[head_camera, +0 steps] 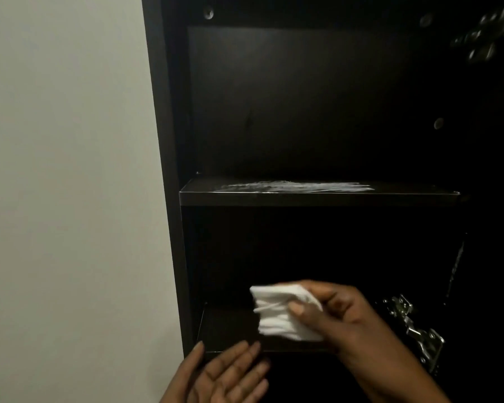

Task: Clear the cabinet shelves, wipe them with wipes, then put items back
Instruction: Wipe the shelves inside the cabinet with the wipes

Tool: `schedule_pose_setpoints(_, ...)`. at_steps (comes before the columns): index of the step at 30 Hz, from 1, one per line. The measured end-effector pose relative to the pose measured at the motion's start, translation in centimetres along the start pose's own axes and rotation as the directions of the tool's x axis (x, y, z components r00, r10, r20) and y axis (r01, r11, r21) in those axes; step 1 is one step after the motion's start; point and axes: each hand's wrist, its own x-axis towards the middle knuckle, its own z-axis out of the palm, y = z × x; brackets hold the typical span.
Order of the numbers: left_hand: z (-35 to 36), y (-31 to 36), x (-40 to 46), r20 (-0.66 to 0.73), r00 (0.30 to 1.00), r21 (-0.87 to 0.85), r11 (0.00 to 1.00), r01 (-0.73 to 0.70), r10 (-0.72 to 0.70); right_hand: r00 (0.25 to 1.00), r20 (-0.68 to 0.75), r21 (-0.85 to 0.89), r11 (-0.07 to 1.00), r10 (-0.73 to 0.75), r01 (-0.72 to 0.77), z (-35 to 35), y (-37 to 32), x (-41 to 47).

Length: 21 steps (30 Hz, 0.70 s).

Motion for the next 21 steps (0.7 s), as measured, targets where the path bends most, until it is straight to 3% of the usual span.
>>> schedule_pose_setpoints(2,-1.2,1.2,0.5,-0.028,0.99,-0.379,0.918,0.117,-0.138,0.995,-0.09,0.084,0.995,-0.052,0.059,-1.6,-2.1,-0.2)
schedule_pose_setpoints(3,-0.3,2.8,0.9,-0.098,0.966,-0.434,0.884,0.176,-0.241,0.99,-0.129,0.104,0.992,-0.062,0.076,-2.2,-2.8,-0.3)
schedule_pose_setpoints(5,1.7,6.6,3.5,-0.104,0.932,-0.606,0.765,0.218,-0.347,0.975,-0.213,0.1,0.991,-0.069,0.092,-3.0,-4.8,-0.6)
schedule_pose_setpoints(7,2.9,9.1,4.8,-0.216,0.947,-0.614,0.787,0.057,-0.237,0.958,-0.267,0.077,0.988,-0.108,0.133,-3.8,-6.5,-0.9)
schedule_pose_setpoints(11,5.3,13.3,7.7,-0.316,0.926,-0.515,0.857,0.016,-0.207,0.892,-0.378,-0.007,0.964,-0.249,0.266,-5.2,-10.1,-0.6)
schedule_pose_setpoints(12,5.4,13.8,8.4,-0.306,0.931,-0.515,0.857,0.015,-0.2,0.848,-0.439,-0.115,0.955,-0.297,0.275,-5.9,-10.7,-0.3)
schedule_pose_setpoints(14,5.8,14.6,9.4,-0.287,0.94,-0.532,0.847,0.001,-0.182,0.697,-0.552,-0.55,0.828,-0.458,0.11,-7.6,-11.4,0.7)
schedule_pose_setpoints(16,6.2,15.1,10.0,-0.28,0.946,-0.529,0.848,-0.013,-0.161,0.586,-0.537,-0.823,0.53,-0.607,-0.205,-8.6,-11.6,1.9)
schedule_pose_setpoints(18,6.5,15.2,10.4,-0.297,0.942,-0.533,0.846,-0.029,-0.155,0.645,-0.529,-0.848,0.364,-0.551,-0.384,-8.2,-11.5,3.1)
schedule_pose_setpoints(21,6.9,15.5,10.1,-0.313,0.934,-0.565,0.824,-0.038,-0.171,0.785,-0.549,-0.835,0.235,-0.287,-0.497,-6.6,-11.1,3.9)
